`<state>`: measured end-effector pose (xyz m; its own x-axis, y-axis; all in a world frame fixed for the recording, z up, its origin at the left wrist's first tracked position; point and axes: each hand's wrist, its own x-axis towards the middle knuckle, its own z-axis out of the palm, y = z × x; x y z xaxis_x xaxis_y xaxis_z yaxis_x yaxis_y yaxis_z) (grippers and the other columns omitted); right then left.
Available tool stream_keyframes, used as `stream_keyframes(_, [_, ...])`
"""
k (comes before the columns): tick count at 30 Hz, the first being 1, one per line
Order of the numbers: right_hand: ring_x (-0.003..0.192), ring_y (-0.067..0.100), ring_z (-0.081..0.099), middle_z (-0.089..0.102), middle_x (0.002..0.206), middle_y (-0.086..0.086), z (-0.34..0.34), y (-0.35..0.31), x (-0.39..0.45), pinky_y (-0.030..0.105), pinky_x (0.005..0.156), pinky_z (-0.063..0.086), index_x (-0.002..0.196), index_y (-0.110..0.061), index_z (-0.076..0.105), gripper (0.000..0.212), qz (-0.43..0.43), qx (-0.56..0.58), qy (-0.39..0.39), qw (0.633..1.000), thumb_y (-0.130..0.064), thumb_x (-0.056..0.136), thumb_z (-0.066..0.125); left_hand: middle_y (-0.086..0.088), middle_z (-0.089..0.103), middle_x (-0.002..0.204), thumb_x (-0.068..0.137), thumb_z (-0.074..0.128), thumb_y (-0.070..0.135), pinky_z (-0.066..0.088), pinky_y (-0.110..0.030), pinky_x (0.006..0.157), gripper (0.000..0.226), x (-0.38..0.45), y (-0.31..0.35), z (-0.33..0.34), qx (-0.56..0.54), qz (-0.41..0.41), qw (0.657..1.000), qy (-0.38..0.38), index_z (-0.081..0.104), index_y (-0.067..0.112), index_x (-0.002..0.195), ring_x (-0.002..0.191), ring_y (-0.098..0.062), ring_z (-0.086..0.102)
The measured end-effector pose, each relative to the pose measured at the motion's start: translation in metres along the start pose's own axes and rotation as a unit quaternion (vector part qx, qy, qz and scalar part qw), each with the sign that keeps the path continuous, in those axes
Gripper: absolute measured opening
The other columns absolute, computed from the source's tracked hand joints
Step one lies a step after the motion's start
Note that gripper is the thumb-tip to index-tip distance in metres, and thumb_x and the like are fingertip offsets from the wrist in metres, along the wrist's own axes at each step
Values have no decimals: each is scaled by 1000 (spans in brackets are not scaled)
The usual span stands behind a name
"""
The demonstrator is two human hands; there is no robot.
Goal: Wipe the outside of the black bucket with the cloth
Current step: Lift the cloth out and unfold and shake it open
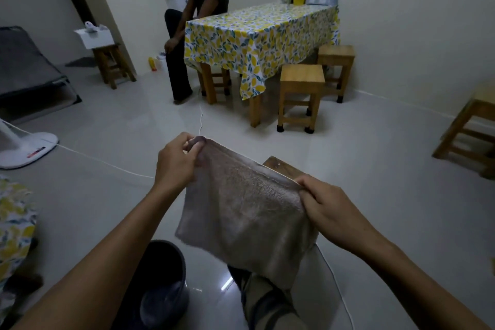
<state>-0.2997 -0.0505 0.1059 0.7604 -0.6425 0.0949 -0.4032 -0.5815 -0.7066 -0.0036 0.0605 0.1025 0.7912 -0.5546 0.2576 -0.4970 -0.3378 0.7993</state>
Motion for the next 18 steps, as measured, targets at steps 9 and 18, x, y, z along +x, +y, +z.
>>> stream_keyframes(9, [83,14,63,69,89,-2,15,130,97,26,65,46,92,-18,65,24,208,14,85,974,-13,101,43,1,68,95,98,63,28,41,-10,62,13,87,-15,174,26,26,996,-81,71,18,95,88,-14,60])
stream_keyframes(18, [100,36,63,68,108,14,66,257,170,40,85,52,106,-14,61,20,389,-19,173,904,-15,101,42,-13,45,143,95,69,18,42,-21,104,39,108,-90,312,-20,-13,970,-241,57,30,131,112,-16,61])
